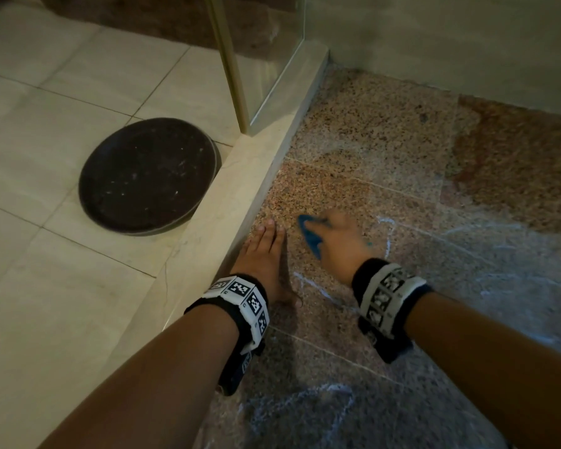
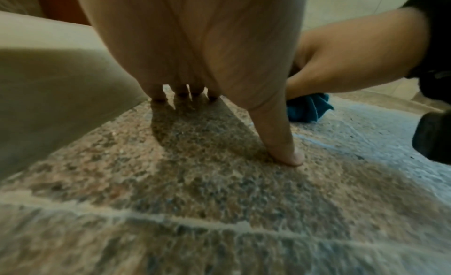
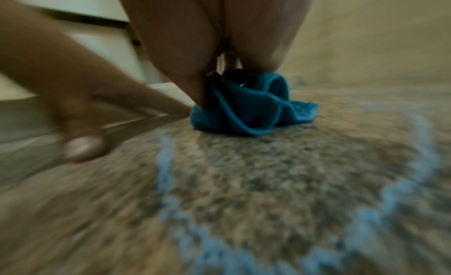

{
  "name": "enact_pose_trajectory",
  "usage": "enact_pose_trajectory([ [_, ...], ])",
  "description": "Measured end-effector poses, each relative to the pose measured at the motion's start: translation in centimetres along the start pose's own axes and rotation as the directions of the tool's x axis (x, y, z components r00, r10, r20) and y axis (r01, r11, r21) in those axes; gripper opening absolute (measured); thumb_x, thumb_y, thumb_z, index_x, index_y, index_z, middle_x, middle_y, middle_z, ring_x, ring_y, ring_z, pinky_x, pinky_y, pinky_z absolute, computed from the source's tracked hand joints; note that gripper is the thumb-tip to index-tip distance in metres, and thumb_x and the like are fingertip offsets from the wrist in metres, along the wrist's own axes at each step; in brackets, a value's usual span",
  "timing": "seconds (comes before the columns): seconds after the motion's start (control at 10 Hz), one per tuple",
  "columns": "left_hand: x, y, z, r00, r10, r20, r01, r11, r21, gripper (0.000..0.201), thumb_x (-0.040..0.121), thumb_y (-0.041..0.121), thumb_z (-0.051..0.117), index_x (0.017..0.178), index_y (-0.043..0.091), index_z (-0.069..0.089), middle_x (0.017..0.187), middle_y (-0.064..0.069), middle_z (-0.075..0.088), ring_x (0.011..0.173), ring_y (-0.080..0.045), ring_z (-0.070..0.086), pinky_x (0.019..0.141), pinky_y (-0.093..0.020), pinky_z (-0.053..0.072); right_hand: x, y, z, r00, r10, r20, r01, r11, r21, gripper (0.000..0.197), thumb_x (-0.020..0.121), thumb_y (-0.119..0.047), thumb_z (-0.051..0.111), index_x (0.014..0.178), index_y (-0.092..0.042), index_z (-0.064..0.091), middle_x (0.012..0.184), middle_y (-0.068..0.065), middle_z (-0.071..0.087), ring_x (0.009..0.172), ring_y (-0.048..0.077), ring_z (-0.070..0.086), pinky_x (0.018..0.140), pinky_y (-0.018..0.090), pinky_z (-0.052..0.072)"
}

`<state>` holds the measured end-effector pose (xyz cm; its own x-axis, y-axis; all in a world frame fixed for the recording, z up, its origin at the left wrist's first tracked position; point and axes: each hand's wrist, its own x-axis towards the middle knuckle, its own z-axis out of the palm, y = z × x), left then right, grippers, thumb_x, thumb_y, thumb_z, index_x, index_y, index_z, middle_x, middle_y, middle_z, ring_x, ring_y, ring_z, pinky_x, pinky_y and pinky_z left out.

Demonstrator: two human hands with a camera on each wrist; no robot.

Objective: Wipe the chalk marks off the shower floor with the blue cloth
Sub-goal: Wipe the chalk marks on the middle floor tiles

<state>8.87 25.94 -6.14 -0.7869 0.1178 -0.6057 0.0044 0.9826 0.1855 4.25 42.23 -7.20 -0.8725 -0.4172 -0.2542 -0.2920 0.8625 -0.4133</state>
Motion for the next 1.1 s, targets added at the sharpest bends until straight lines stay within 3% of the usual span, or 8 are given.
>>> enact_pose_trajectory([
  [0.1, 0.2, -0.2, 0.3, 1.000, -0.012, 0.001, 0.012, 1.000, -0.002, 0.136, 0.068, 0.065, 0.074, 0.150, 0.013, -0.021, 0.156, -0.006, -0.031, 0.146, -0.022, -0.021, 0.121, -0.039, -0.003, -0.8, -1.7, 0.9, 0.958, -0.250, 0.138, 0.263, 0.961, -0.083, 0.055, 0.092, -0.004, 0.045, 0.143, -0.021, 0.035, 0.146, 0.009, 0.026, 0.129, 0.035, 0.027, 0.107, 0.043, 0.030],
  [0.3, 0.3, -0.2, 0.2, 1.000, 0.018, -0.010, -0.018, 1.000, 0.025, 0.139, 0.065, 0.067, 0.074, 0.151, 0.014, -0.021, 0.156, -0.006, -0.031, 0.146, -0.023, -0.022, 0.121, -0.040, -0.003, 2.2, 1.7, -1.8, 0.995, 0.098, -0.037, -0.098, 0.995, -0.005, 0.049, 0.090, -0.007, 0.048, 0.137, -0.021, 0.045, 0.137, 0.016, 0.039, 0.122, 0.035, 0.040, 0.100, 0.040, 0.037],
  [0.5, 0.4, -0.4, 0.7, 0.999, 0.014, -0.038, -0.014, 1.000, 0.007, 0.137, 0.067, 0.067, 0.073, 0.150, 0.013, -0.020, 0.156, -0.006, -0.030, 0.146, -0.022, -0.021, 0.120, -0.036, -0.006, -1.0, -2.2, 0.5, 0.956, -0.216, 0.199, 0.249, 0.955, -0.162, 0.056, 0.093, -0.011, 0.045, 0.145, -0.022, 0.028, 0.147, 0.006, 0.016, 0.129, 0.033, 0.023, 0.108, 0.040, 0.030],
  [0.6, 0.3, -0.4, 0.7, 0.999, 0.011, -0.031, -0.010, 1.000, 0.013, 0.138, 0.066, 0.067, 0.073, 0.151, 0.013, -0.021, 0.156, -0.006, -0.030, 0.146, -0.022, -0.021, 0.121, -0.038, -0.003, -0.3, -0.8, -0.1, 0.974, -0.187, 0.132, 0.196, 0.979, -0.063, 0.053, 0.090, -0.008, 0.050, 0.140, -0.024, 0.040, 0.139, 0.011, 0.032, 0.124, 0.031, 0.034, 0.101, 0.040, 0.037],
  [0.7, 0.2, -0.3, 0.5, 1.000, 0.016, -0.026, -0.015, 1.000, 0.018, 0.138, 0.065, 0.067, 0.074, 0.151, 0.014, -0.021, 0.156, -0.006, -0.031, 0.146, -0.022, -0.022, 0.121, -0.039, -0.003, 1.2, 1.3, -1.5, 1.000, -0.005, 0.018, 0.006, 0.997, -0.078, 0.051, 0.088, -0.009, 0.051, 0.136, -0.027, 0.047, 0.135, 0.009, 0.037, 0.120, 0.030, 0.036, 0.098, 0.039, 0.039],
  [0.8, 0.1, -0.2, 0.4, 0.999, 0.025, -0.038, -0.024, 1.000, 0.020, 0.138, 0.065, 0.067, 0.074, 0.151, 0.014, -0.021, 0.156, -0.007, -0.032, 0.146, -0.022, -0.022, 0.121, -0.038, -0.005, 0.8, 0.9, -1.5, 0.998, 0.058, 0.001, -0.057, 0.995, -0.080, 0.050, 0.090, -0.013, 0.047, 0.139, -0.025, 0.042, 0.141, 0.006, 0.028, 0.125, 0.032, 0.029, 0.105, 0.039, 0.035],
  [1.0, 0.2, -0.3, 0.6, 0.999, 0.018, -0.049, -0.018, 1.000, -0.004, 0.135, 0.067, 0.065, 0.074, 0.151, 0.014, -0.018, 0.158, -0.006, -0.027, 0.147, -0.023, -0.019, 0.121, -0.038, -0.003, -1.5, -1.0, 0.5, 0.949, -0.283, 0.139, 0.296, 0.951, -0.089, 0.052, 0.091, -0.007, 0.052, 0.138, -0.028, 0.045, 0.142, 0.002, 0.032, 0.128, 0.028, 0.030, 0.108, 0.036, 0.030],
  [1.1, 0.3, -0.3, 0.5, 0.999, 0.017, -0.036, -0.016, 1.000, 0.010, 0.139, 0.064, 0.066, 0.075, 0.151, 0.014, -0.019, 0.156, -0.006, -0.029, 0.146, -0.024, -0.020, 0.121, -0.039, -0.002, 0.5, 1.8, -0.6, 0.988, -0.155, 0.001, 0.155, 0.988, 0.007, 0.045, 0.088, -0.007, 0.057, 0.130, -0.023, 0.055, 0.130, 0.010, 0.046, 0.118, 0.031, 0.044, 0.099, 0.031, 0.037],
])
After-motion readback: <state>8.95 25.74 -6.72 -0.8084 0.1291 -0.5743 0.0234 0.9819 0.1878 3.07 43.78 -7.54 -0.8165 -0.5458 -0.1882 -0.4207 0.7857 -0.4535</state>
